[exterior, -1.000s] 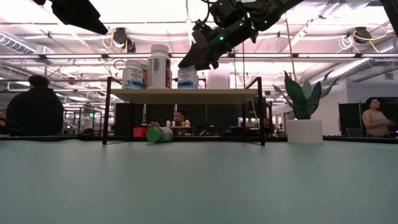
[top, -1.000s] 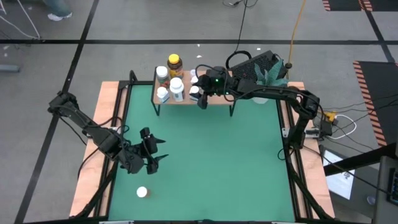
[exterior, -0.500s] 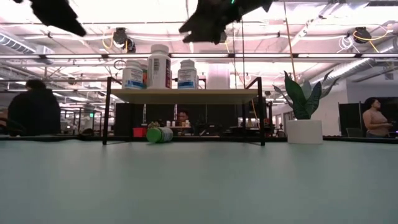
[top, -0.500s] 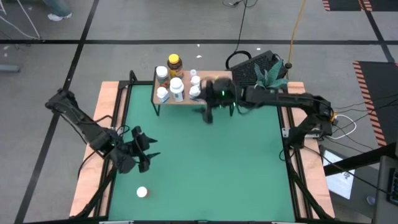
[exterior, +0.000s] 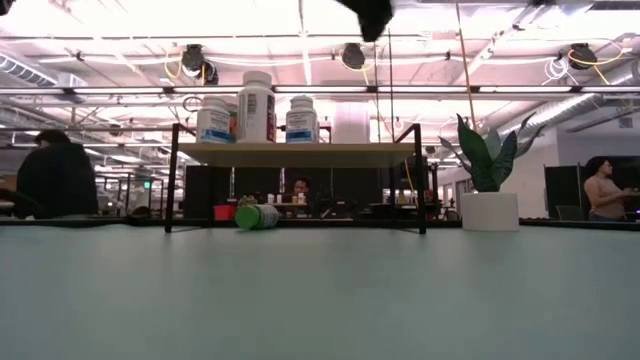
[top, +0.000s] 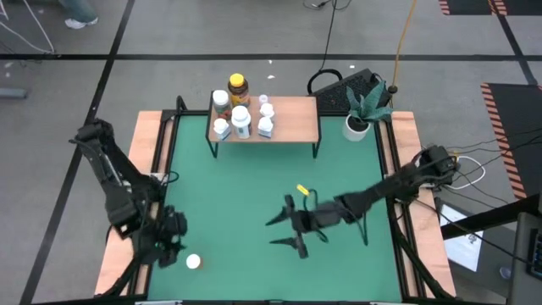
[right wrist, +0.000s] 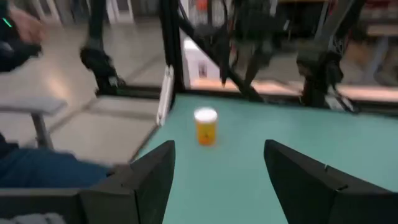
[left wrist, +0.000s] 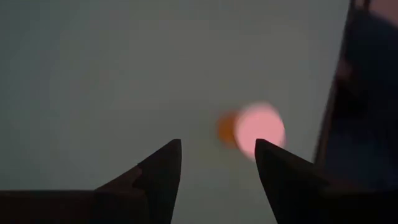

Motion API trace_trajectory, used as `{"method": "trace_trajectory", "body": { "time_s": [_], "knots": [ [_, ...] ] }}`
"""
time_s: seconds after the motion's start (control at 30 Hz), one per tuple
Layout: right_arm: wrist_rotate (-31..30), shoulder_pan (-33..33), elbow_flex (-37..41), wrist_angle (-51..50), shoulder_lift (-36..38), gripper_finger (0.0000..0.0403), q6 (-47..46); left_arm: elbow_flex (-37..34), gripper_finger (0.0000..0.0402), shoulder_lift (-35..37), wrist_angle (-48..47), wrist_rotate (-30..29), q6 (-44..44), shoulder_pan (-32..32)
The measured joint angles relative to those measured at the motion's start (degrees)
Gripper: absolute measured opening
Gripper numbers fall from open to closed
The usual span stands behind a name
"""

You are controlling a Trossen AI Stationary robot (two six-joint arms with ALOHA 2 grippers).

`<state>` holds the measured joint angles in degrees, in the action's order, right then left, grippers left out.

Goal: Pick and place medicine bottles onto shelf by color
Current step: Put the orange medicine bottle on the shelf

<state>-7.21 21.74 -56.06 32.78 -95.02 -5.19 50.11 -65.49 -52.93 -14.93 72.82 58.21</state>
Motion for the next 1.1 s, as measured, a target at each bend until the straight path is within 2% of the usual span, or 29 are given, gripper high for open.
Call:
{"method": "trace_trajectory", "body": {
  "time_s": [0.1, 0.2, 0.27, 0.43, 0.6, 0.73, 0.93, 1.1],
  "knots": [
    [-4.0, 3.6, 5.5, 13.2, -2.2, 0.0242, 0.0, 0.0, 0.0194, -2.7, 1.1, 1.8, 4.8, 4.5],
    [-8.4, 5.4, 8.8, 20.1, -3.8, 0.0242, -0.2, 0.0, 0.0184, -5.2, 1.3, 1.8, 6.9, 7.5],
    [-10.8, 5.8, 9.9, 21.3, -4.3, 0.0242, -0.5, 0.0, 0.0179, -6.7, 1.3, 0.6, 6.6, 8.7],
    [-10.8, 5.6, 10.0, 21.9, -6.0, 0.0242, -1.6, 0.0, 0.0175, -11.4, 3.4, -4.2, 2.6, 11.2],
    [-10.8, 5.7, 10.0, 21.9, -6.0, 0.0242, -0.1, 0.0, 0.0182, -16.9, 8.6, -4.8, -1.4, 12.4],
    [-10.8, 5.6, 10.0, 22.2, -6.0, 0.0242, 0.0, 0.0, 0.0217, -19.2, 8.7, -4.9, -0.7, 12.4],
    [-10.7, 5.6, 10.0, 22.4, -6.0, 0.0242, -0.4, 0.0, 0.0298, -20.9, 9.7, -6.9, 1.2, 12.4],
    [-10.7, 5.6, 10.0, 22.4, -6.0, 0.0242, -0.8, 0.0, 0.0349, -23.9, 13.6, -10.0, -3.5, 12.4]
  ]
}}
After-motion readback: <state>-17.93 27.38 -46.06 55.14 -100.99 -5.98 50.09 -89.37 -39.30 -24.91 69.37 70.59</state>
